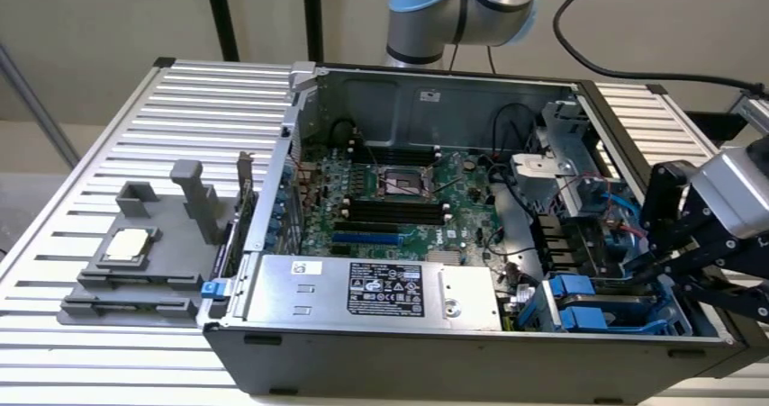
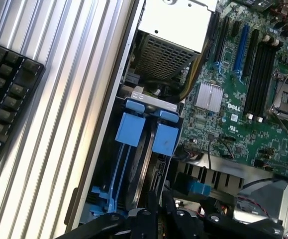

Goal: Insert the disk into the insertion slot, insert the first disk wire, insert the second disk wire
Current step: 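Insert the first disk wire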

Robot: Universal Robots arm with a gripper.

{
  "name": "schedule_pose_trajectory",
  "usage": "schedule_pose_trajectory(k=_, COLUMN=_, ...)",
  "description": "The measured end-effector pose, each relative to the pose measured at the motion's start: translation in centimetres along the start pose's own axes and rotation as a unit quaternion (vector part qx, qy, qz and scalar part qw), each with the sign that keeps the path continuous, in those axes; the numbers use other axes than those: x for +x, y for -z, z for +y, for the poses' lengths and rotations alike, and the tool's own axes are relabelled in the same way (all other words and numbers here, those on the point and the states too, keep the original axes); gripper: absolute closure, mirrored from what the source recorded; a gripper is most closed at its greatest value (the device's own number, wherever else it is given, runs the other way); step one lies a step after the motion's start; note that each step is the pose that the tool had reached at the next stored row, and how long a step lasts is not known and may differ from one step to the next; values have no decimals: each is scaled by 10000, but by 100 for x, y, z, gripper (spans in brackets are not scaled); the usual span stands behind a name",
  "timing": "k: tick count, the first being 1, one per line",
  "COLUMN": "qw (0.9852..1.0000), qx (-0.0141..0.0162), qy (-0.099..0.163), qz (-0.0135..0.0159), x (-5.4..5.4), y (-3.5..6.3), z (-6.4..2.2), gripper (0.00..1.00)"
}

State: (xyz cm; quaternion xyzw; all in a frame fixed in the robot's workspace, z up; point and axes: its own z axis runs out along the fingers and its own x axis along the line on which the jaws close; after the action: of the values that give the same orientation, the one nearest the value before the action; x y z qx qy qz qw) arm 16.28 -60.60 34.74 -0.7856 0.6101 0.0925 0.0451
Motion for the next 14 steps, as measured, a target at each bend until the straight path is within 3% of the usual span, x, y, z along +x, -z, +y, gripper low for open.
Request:
schedule_pose_trajectory(k=3, qw=10000, qx=8, qy=-12, qz=0, x=-22, y=-9, z=90, gripper=84)
schedule_pose_trajectory(k=7, qw=9999, qx=35, qy=-151, qz=3, x=-26, y=-10, z=107, gripper=84)
schedule_pose_trajectory(k=14, qw=9980, qx=123, qy=-626, qz=17, x=-26, y=-15, z=108, gripper=84)
